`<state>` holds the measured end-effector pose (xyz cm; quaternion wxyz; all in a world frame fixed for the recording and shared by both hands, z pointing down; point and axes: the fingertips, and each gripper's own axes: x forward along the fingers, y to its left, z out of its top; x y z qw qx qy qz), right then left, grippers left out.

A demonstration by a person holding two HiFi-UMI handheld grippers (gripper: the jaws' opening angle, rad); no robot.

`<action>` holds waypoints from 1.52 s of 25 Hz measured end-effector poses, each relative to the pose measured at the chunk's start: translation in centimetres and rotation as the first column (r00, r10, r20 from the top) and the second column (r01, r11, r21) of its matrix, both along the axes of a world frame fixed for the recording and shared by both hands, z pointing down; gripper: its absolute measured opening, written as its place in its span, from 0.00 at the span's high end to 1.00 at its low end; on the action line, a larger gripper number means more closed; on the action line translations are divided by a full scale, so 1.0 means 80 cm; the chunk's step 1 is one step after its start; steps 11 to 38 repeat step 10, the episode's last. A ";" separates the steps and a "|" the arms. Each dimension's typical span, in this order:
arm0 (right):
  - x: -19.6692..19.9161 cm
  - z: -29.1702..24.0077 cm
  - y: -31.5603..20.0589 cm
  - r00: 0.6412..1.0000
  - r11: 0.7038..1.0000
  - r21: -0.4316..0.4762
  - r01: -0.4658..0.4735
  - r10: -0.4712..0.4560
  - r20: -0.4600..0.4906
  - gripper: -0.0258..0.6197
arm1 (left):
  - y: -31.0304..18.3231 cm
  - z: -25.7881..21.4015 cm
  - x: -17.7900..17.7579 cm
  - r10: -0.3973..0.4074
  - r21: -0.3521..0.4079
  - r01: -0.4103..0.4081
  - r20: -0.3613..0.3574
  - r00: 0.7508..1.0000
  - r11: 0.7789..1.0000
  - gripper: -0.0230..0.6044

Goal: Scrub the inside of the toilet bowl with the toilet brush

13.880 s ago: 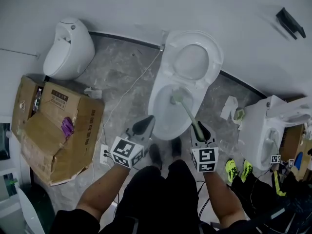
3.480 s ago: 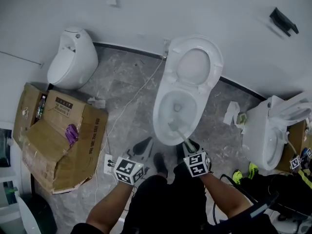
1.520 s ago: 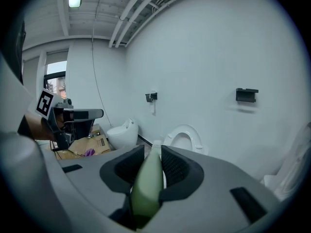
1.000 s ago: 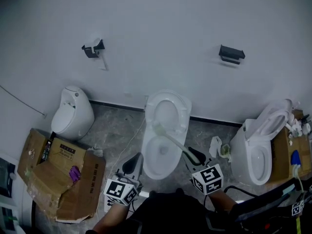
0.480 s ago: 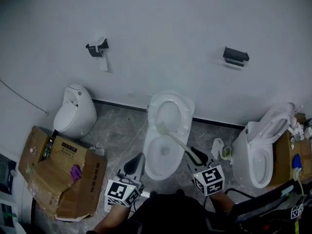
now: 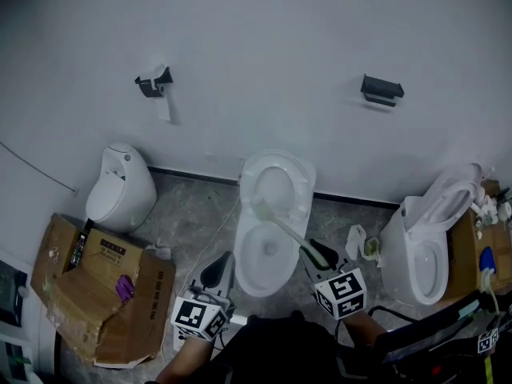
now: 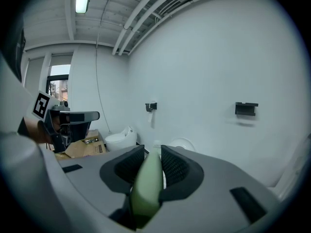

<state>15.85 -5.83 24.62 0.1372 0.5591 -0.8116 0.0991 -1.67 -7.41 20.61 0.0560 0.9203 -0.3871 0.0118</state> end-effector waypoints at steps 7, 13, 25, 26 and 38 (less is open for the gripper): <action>0.003 0.002 -0.004 1.000 1.000 -0.005 -0.004 0.004 -0.002 0.78 | -0.004 0.003 0.001 -0.004 -0.012 0.004 0.001 1.000 1.000 0.95; 0.003 0.003 -0.004 1.000 1.000 -0.004 -0.001 0.001 -0.007 0.78 | -0.003 0.005 0.000 -0.005 -0.011 0.005 0.005 1.000 1.000 0.95; 0.003 0.003 -0.004 1.000 1.000 -0.004 -0.001 0.001 -0.007 0.78 | -0.003 0.005 0.000 -0.005 -0.011 0.005 0.005 1.000 1.000 0.95; 0.003 0.003 -0.004 1.000 1.000 -0.004 -0.001 0.001 -0.007 0.78 | -0.003 0.005 0.000 -0.005 -0.011 0.005 0.005 1.000 1.000 0.95; 0.003 0.003 -0.004 1.000 1.000 -0.004 -0.001 0.001 -0.007 0.78 | -0.003 0.005 0.000 -0.005 -0.011 0.005 0.005 1.000 1.000 0.95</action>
